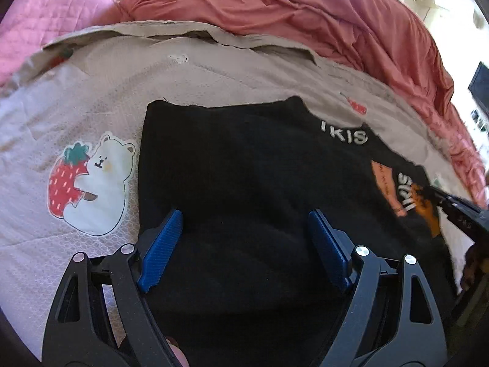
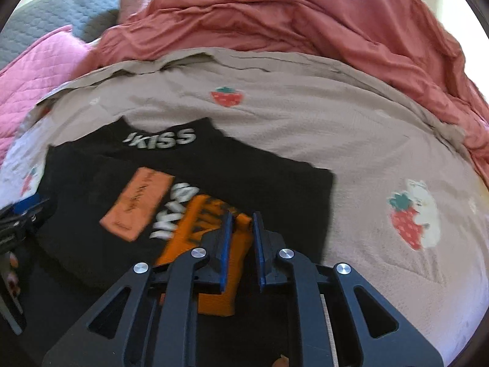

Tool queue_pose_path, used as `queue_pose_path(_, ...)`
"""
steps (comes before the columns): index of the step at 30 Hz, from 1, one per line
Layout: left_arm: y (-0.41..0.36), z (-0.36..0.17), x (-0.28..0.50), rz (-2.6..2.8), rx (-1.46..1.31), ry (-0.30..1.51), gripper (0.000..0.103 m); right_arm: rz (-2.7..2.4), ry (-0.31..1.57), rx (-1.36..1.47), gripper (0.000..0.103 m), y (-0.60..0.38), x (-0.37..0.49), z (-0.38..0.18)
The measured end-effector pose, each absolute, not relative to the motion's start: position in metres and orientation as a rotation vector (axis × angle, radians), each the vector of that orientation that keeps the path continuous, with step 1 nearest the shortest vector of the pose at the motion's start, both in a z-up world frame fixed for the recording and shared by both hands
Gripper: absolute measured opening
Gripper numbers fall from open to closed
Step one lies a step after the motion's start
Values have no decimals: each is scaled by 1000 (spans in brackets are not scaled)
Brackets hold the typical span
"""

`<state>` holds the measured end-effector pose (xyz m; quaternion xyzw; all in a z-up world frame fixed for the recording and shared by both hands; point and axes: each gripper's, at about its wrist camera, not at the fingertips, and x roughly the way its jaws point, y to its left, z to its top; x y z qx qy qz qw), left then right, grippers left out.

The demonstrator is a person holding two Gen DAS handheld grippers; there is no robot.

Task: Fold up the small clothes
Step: 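Grasp the folded orange cuff with the right gripper and straighten it on the body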

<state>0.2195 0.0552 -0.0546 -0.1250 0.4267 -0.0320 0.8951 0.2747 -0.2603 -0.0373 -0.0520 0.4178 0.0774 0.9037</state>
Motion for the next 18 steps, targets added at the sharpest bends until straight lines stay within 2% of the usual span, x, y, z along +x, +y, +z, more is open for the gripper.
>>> queue_pose_path(3, 51, -54, 215, -71, -223, 880, 78, 148, 851, -54, 12, -272, 272, -31)
queue_pose_path(6, 51, -49, 211, -79, -225, 869, 80, 174, 839, -23, 17, -275, 263, -24)
queue_pose_path(8, 56, -44, 208, -82, -245, 860, 80, 204, 850, -8, 24, -274, 258, -23)
queue_pose_path(10, 61, -37, 203, -64, -248, 844, 80, 225, 887, 12, 42, -271, 256, -28)
queue_pose_path(12, 67, -33, 198, -24, -238, 833, 80, 248, 948, 36, 45, -269, 257, -38)
queue_pose_path(15, 75, -34, 195, 1, -275, 837, 80, 260, 1010, 82, 46, -266, 258, -54)
queue_pose_path(17, 78, -37, 196, -14, -304, 847, 80, 258, 1002, 82, 41, -264, 257, -55)
queue_pose_path(18, 77, -38, 197, -20, -306, 853, 80, 264, 994, 76, 19, -263, 256, -54)
